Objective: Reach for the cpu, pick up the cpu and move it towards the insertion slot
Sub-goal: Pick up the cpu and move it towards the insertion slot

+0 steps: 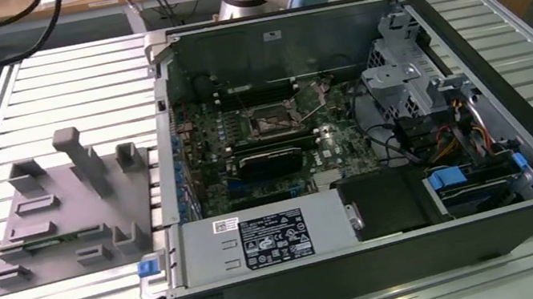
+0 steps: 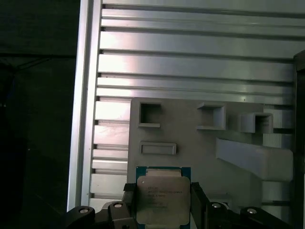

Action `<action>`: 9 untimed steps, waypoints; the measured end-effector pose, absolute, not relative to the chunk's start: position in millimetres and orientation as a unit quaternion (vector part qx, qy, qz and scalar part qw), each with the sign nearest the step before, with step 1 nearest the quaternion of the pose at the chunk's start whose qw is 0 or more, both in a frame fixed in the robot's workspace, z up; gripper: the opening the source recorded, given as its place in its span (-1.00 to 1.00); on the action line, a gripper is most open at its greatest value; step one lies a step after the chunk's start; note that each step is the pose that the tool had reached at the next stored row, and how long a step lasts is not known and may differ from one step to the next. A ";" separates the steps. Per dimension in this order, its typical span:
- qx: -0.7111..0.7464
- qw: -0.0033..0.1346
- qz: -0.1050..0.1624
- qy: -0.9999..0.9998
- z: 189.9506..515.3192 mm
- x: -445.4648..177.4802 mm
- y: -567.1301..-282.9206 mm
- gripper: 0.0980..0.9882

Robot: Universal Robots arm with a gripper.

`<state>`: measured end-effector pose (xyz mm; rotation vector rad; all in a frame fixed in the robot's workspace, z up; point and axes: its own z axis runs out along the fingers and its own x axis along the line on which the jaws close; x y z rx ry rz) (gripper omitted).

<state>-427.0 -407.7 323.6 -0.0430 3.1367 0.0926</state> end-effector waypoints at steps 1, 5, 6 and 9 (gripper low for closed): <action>-0.014 0.002 0.030 0.999 325.8 -427.0 -407.7 0.00; -0.014 0.002 0.029 0.999 336.1 -427.0 -407.7 0.00; -0.014 0.002 0.030 0.999 339.0 -426.9 -407.7 0.00; -0.014 0.002 0.030 0.999 348.0 -426.9 -407.7 0.00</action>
